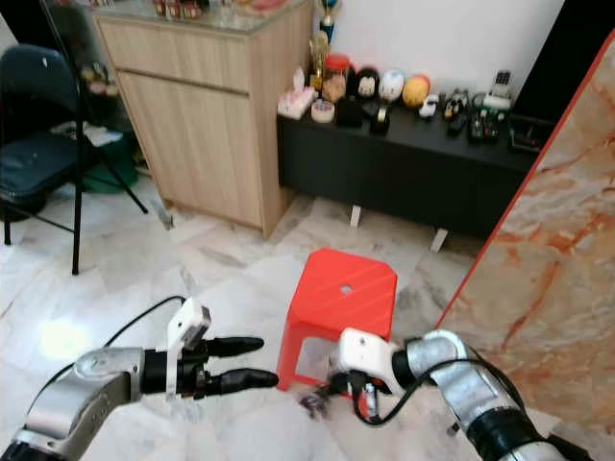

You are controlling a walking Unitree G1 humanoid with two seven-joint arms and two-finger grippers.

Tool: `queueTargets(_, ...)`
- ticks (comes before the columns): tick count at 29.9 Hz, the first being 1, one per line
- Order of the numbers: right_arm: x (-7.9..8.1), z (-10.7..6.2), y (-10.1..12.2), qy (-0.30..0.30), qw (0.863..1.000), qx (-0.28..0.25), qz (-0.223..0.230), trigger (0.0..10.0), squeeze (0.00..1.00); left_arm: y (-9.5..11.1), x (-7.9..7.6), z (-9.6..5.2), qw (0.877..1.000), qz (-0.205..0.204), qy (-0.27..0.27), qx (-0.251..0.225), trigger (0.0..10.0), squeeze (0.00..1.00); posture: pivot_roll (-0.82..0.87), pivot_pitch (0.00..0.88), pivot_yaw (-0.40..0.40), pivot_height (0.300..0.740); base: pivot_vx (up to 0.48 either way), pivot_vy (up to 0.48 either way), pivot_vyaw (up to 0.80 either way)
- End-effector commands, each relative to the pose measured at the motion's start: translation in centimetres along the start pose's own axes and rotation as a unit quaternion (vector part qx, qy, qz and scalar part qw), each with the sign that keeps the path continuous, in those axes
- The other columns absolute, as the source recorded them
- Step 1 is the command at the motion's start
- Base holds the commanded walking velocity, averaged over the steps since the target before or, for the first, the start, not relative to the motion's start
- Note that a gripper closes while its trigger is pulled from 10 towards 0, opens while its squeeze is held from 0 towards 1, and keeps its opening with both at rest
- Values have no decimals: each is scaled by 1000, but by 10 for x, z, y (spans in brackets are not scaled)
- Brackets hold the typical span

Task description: Hang keys on a hook

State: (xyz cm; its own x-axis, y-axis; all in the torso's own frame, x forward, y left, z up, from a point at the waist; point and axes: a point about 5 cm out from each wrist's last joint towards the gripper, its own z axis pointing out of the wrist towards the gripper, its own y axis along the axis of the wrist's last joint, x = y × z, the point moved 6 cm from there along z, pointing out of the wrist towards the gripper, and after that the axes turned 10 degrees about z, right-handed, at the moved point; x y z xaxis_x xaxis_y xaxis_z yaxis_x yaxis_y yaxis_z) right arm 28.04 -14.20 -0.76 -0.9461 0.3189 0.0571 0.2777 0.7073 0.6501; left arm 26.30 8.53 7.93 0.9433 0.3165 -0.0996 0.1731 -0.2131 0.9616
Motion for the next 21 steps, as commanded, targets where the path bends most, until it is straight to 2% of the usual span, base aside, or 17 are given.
queueTargets(1,-15,-1,5,-44,999,3,-6,0,0,-2,2,3,1000,15,8,8,10000,608,64,53,-74,740,0,0,0)
queueTargets(2,-17,1,4,-53,999,6,0,0,0,-3,3,3,1000,16,11,11,10000,376,64,53,-74,740,0,0,0)
queueTargets(3,-19,3,3,-63,998,7,10,0,0,-4,3,3,1000,16,12,12,10000,286,64,53,-74,740,0,0,0)
queueTargets(5,-23,8,-1,-87,995,8,40,0,0,-6,3,3,1000,13,11,15,10000,282,64,53,-74,740,0,0,0)
queueTargets(8,-32,14,-20,-138,986,41,86,0,0,-7,1,5,1000,11,10,16,10000,282,59,54,-77,740,0,0,0)
queueTargets(9,-32,20,-31,-162,977,46,128,0,0,-8,2,7,1000,13,13,14,10000,0,58,52,-78,740,0,0,0)
queueTargets(11,-30,25,-42,-182,967,50,170,0,0,-10,4,8,999,18,23,18,10000,0,59,52,-78,740,0,0,0)
queueTargets(13,-20,33,-63,-203,949,65,233,0,0,-14,7,10,999,17,33,22,10000,0,54,51,-80,740,0,0,0)
queueTargets(14,-20,33,-63,-203,949,65,233,0,0,-14,7,10,999,17,33,22,10000,0,54,51,-80,740,0,0,0)
queueTargets(16,-1,38,-89,-191,946,122,230,0,0,-15,6,12,999,15,34,22,10000,0,56,52,-80,740,0,0,0)
queueTargets(17,-1,38,-89,-191,946,122,230,0,0,-15,6,12,999,15,34,22,10000,0,56,52,-80,740,0,0,0)
queueTargets(18,7,38,-101,-182,948,161,204,0,0,-15,6,12,999,14,34,20,10000,0,56,52,-80,740,0,0,0)
queueTargets(21,17,45,-101,-153,953,161,203,0,0,-14,6,12,999,14,36,17,10000,0,53,54,-78,740,0,0,0)
